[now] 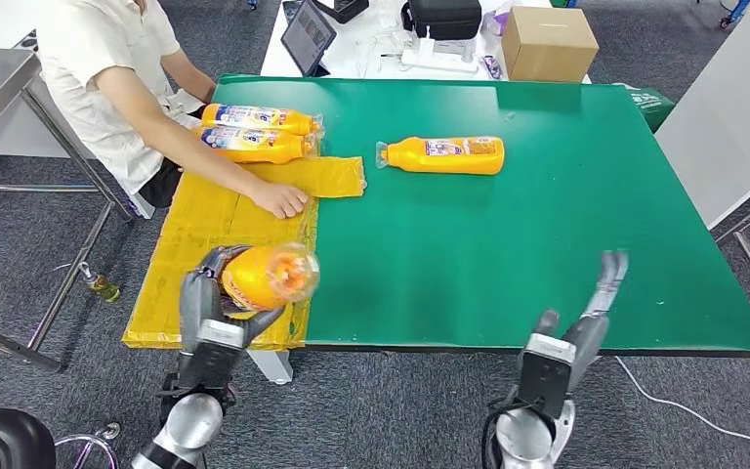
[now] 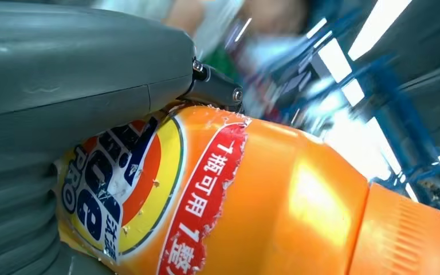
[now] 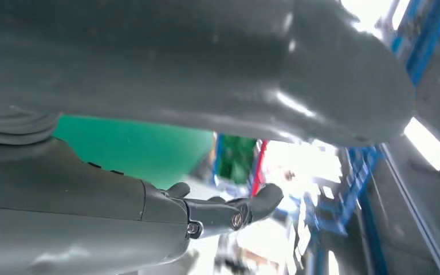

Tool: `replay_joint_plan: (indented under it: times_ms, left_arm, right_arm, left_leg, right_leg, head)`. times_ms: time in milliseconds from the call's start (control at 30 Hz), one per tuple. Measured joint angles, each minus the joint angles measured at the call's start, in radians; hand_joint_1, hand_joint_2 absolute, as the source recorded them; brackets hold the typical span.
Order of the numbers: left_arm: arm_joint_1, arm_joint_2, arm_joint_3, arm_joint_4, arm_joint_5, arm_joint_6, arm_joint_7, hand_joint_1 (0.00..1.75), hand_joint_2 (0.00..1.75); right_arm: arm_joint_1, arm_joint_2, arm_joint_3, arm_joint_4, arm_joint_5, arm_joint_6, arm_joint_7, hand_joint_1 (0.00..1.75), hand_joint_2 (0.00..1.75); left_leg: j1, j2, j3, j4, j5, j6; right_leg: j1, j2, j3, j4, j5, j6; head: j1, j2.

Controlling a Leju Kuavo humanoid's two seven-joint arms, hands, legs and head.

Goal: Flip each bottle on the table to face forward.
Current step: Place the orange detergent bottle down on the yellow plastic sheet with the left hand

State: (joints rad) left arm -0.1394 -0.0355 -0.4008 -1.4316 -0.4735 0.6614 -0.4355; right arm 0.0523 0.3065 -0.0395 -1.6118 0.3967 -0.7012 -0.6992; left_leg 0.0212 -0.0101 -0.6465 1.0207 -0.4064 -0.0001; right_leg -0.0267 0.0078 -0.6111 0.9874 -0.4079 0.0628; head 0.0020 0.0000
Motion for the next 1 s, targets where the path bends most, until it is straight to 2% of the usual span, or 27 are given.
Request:
replay_joint_plan:
  times_ms: [100,200,333,467,600,767,800,833,867,933,967,1000]
  left_arm:
    - [-0.028,-0.009,0.061,0.033,-0.221,0.032,0.014,1.69,1.75]
    - [-0.063,-0.019,0.119,0.088,-0.384,0.033,0.038,1.69,1.75]
    - [-0.138,-0.023,0.138,0.208,-0.536,0.01,0.105,1.75,1.75]
    - [-0.259,-0.023,0.104,0.432,-0.675,-0.067,0.218,1.75,1.75]
    - [-0.397,-0.034,0.071,0.667,-0.672,-0.2,0.275,1.75,1.75]
    - [-0.508,-0.048,0.061,0.852,-0.637,-0.249,0.309,1.74,1.75]
    - [-0.522,-0.052,0.061,0.878,-0.628,-0.265,0.314,1.69,1.75]
    - [-0.534,-0.057,0.061,0.9,-0.618,-0.286,0.32,1.58,1.75]
    - [-0.545,-0.062,0.061,0.92,-0.608,-0.31,0.325,1.3,1.75]
    - [-0.565,-0.074,0.061,0.951,-0.592,-0.359,0.335,0.51,1.75]
    - [-0.576,-0.079,0.062,0.963,-0.588,-0.382,0.341,0.18,1.75]
    - [-0.586,-0.083,0.062,0.975,-0.586,-0.401,0.347,0.02,1.75]
  right_arm:
    - [-0.011,0.013,-0.089,-0.044,-0.015,0.0,0.0,0.0,0.0]
    - [-0.012,0.024,-0.12,-0.059,-0.031,0.0,0.0,0.0,0.0]
    - [-0.012,0.037,-0.116,-0.061,-0.042,0.001,0.0,0.0,0.0]
    - [-0.019,0.042,-0.065,-0.028,-0.055,0.002,0.0,0.0,0.0]
    - [-0.034,0.036,0.02,0.053,-0.099,0.002,0.0,0.0,0.0]
    - [-0.036,0.025,0.098,0.127,-0.129,0.002,0.0,0.0,0.0]
    - [-0.037,0.022,0.109,0.139,-0.136,0.002,0.0,0.0,0.0]
    - [-0.038,0.019,0.119,0.149,-0.145,0.002,0.0,0.0,0.0]
    - [-0.04,0.015,0.13,0.159,-0.155,0.002,0.0,0.0,0.0]
    - [-0.047,0.008,0.15,0.177,-0.17,0.002,0.0,0.0,0.0]
    - [-0.051,0.005,0.161,0.185,-0.174,0.002,0.0,0.0,0.0]
    - [-0.054,0.002,0.171,0.192,-0.178,0.002,0.0,0.0,0.0]
  left_leg:
    - [0.0,0.0,0.0,0.0,0.0,0.0]
    - [0.0,0.001,0.001,0.0,0.0,0.0]
    - [0.0,0.0,0.002,0.0,0.001,-0.001]
    - [0.001,0.0,0.001,0.0,0.001,-0.001]
    - [0.0,0.001,0.001,0.0,0.002,-0.001]
    - [0.0,0.0,0.001,0.0,0.002,-0.001]
    - [0.0,0.0,0.0,0.0,0.002,-0.001]
    - [0.0,0.0,0.0,0.0,0.002,-0.001]
    - [0.0,0.0,0.0,0.0,0.002,-0.001]
    - [0.0,0.0,0.0,0.0,0.002,-0.001]
    - [0.0,0.0,0.0,0.0,0.002,-0.001]
    - [0.0,0.0,0.0,0.0,0.002,-0.001]
  right_leg:
    - [0.0,0.0,0.001,0.0,0.0,0.0]
    - [0.0,0.0,0.0,0.0,0.001,0.0]
    - [0.0,0.0,0.001,0.0,0.001,0.0]
    - [0.0,0.0,0.002,0.0,0.001,0.0]
    - [0.0,0.0,0.001,0.001,0.002,-0.001]
    - [0.0,0.0,0.001,0.001,0.002,-0.002]
    - [0.0,0.0,0.001,0.001,0.002,-0.002]
    - [0.0,0.0,0.0,0.001,0.002,-0.002]
    - [0.0,0.0,0.0,0.001,0.002,-0.002]
    - [0.0,0.0,0.0,0.001,0.002,-0.002]
    - [0.0,0.0,0.0,0.001,0.002,-0.002]
    - [0.0,0.0,0.001,0.001,0.002,-0.002]
  head:
    - [0.0,0.0]
    - [0.0,0.0]
    - [0.0,0.0]
    - [0.0,0.0]
    - [0.002,0.0]
    - [0.001,0.0]
    - [0.001,0.0]
    - [0.001,0.0]
    - [0.002,0.0]
    - [0.002,0.0]
    - [0.002,0.0]
    - [0.001,0.0]
